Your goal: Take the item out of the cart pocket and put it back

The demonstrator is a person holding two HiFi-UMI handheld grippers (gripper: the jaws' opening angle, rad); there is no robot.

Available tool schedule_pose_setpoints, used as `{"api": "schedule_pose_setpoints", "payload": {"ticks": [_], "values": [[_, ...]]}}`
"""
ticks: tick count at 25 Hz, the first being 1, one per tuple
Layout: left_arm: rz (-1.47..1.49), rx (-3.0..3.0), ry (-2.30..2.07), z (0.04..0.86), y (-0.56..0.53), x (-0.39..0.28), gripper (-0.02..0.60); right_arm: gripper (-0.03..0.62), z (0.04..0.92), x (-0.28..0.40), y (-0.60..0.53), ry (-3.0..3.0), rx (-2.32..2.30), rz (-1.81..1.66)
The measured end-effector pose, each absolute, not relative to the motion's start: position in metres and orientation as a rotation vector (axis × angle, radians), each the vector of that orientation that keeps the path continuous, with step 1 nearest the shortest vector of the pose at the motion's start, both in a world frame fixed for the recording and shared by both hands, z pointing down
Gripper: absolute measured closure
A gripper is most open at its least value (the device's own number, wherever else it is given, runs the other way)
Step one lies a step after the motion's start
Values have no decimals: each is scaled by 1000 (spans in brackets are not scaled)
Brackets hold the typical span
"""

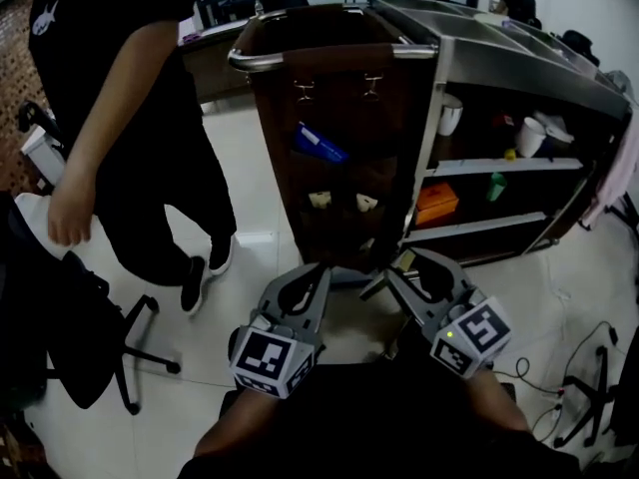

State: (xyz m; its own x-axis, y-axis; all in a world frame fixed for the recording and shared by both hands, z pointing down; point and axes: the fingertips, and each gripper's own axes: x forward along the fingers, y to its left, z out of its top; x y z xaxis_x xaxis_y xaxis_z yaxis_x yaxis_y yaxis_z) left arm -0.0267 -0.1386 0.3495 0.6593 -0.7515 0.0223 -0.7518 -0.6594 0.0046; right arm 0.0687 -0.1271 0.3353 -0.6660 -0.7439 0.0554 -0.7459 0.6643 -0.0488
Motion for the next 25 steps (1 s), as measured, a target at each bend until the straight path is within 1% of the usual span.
{"api": "schedule_pose_setpoints", "payload": {"ticks": [7,25], "values": [[26,2836,-1285,349,-133,-26,581,425,343,58,-127,-2824,1221,92],[79,2867,-1243,356,-138,-10,581,424,350,67,-135,-2825,1233,129]]}}
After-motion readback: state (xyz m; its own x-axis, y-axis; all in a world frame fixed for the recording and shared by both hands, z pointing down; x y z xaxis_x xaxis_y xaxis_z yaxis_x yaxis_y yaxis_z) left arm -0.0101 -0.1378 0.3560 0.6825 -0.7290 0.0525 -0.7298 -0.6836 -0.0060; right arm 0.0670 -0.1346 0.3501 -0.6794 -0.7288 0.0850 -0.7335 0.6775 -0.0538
